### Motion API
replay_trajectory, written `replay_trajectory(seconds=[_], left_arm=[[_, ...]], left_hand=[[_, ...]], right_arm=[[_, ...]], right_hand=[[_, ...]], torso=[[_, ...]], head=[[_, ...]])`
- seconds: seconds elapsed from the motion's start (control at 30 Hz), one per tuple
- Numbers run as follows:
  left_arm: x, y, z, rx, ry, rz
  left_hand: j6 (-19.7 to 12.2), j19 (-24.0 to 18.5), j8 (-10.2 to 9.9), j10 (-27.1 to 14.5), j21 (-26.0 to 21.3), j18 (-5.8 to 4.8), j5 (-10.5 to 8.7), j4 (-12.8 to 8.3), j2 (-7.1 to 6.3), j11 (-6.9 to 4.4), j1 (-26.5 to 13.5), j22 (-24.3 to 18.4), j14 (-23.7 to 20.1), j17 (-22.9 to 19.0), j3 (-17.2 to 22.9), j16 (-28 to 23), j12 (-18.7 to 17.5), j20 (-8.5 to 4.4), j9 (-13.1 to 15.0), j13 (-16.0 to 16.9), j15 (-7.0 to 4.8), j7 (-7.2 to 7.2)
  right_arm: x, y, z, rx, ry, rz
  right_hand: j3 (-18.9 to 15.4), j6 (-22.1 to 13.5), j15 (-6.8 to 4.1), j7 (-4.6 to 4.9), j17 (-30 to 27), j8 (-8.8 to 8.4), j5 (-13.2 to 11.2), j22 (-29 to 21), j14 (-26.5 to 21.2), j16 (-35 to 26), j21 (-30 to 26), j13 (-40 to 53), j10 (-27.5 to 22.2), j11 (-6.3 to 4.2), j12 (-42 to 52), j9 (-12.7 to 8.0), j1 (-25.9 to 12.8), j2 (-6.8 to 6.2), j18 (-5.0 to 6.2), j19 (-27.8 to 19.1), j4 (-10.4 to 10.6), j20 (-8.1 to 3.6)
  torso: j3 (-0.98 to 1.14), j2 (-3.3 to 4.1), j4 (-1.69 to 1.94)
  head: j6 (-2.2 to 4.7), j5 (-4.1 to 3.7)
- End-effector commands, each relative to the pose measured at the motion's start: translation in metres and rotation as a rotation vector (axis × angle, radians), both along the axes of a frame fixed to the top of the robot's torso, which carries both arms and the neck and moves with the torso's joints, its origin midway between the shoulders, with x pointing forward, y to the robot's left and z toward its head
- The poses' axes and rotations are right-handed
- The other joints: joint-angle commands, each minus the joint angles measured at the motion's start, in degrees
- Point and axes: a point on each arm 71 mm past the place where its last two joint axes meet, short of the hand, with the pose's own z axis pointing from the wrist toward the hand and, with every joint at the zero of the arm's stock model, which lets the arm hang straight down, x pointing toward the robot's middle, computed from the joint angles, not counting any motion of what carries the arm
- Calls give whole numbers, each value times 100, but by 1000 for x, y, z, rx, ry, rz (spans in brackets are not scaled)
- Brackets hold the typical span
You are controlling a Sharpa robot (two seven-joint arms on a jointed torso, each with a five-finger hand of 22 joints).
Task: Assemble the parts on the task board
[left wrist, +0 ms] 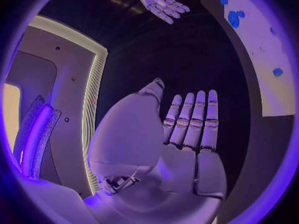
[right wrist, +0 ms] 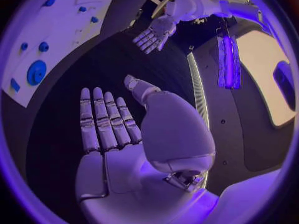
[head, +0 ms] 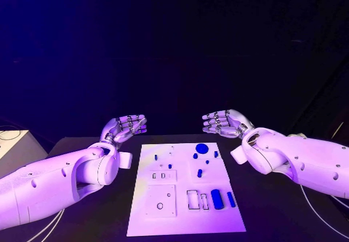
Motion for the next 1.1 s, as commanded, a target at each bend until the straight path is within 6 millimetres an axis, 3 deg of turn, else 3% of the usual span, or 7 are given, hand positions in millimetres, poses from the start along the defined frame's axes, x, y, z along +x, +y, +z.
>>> replay_trajectory(seconds=[0.03, 0.2, 0.37, 0.5, 0.6, 0.7, 1.1], left_arm=[[-5, -4, 8, 8, -39, -98], [-13, -5, 16, 12, -43, -136], [-23, -6, 23, 13, -42, -175], [-31, -9, 26, 10, -39, -205], [-38, -15, 29, 5, -36, -235], [-44, -20, 32, 5, -37, -263], [-52, -27, 39, 7, -41, -296]], left_hand=[[203, 270, 90, 274, 162, 74, -27, -9, -23, -73, 98, 55, 262, 114, 74, 93, 22, -31, 40, 6, -81, 200], [509, 849, 238, 834, 649, 79, -30, -12, -135, -255, 240, 266, 936, 552, 268, 528, 8, -269, 108, 23, -322, 83], [646, 1084, 294, 1120, 1092, 66, -32, -3, -256, -345, 266, 505, 1256, 1014, 455, 1065, -78, -440, 187, 20, -473, 20], [681, 1193, 294, 1250, 1762, 43, -34, -9, -367, -392, 233, 915, 1255, 1609, 632, 1838, -196, -587, 255, 10, -562, -10], [679, 1008, 280, 1286, 2564, 40, -42, -19, -463, -423, 161, 1453, 1054, 2190, 804, 2657, -220, -651, 329, 9, -592, -12], [698, 948, 291, 1341, 3104, 43, -36, 5, -477, -425, 81, 1805, 1009, 2466, 901, 3127, -207, -674, 381, 21, -634, -1], [669, 763, 289, 1399, 3814, 64, -50, -13, -569, -440, -1, 2267, 946, 2711, 995, 3666, -184, -685, 455, 49, -643, -30]], right_arm=[[0, 3, 11, -217, -164, 63], [2, 4, 19, -362, -238, 99], [2, 7, 23, -528, -291, 126], [3, 9, 21, -642, -312, 139], [3, 11, 19, -735, -324, 150], [3, 12, 17, -790, -334, 147], [8, 28, 10, -888, -330, 150]], right_hand=[[325, 883, -240, 121, 76, 186, 38, 40, 874, 190, 231, 15, 917, -198, 33, 93, 72, -184, 127, 867, -6, -210], [465, 1131, -436, 34, 211, 251, 28, 114, 1424, 402, 466, 29, 1316, -328, 49, 119, 58, -283, 126, 1372, 22, -429], [210, 1443, -908, -149, 849, 314, 11, 631, 2846, 1239, 1467, 56, 1898, -594, 41, 178, 124, -374, 117, 2523, 1, -951], [240, 1583, -1041, -236, 1601, 273, 33, 1065, 3306, 2071, 2132, 72, 2100, -695, 1, 212, 95, -469, 91, 2829, 42, -1156], [523, 1615, -1057, -283, 3335, 194, 30, 2342, 3335, 4080, 3413, 113, 2123, -709, 0, 281, 22, -609, -24, 3077, 113, -1204], [767, 1606, -1041, -279, 5517, 176, 27, 4807, 3363, 6203, 5462, 179, 2135, -735, 8, 395, -35, -713, -337, 3482, 196, -1169], [863, 1539, -982, -254, 6448, 178, 14, 6682, 3391, 7115, 6928, 194, 1914, -693, -1, 567, -146, -872, -582, 3799, 338, -1094]], torso=[[15, 162, -7], [16, 276, -16], [22, 403, -12], [21, 497, 15], [30, 564, 41], [34, 618, 52], [10, 740, 76]], head=[[13, -23], [19, -54], [46, -74], [66, -111], [95, -158], [93, -174], [53, -208]])
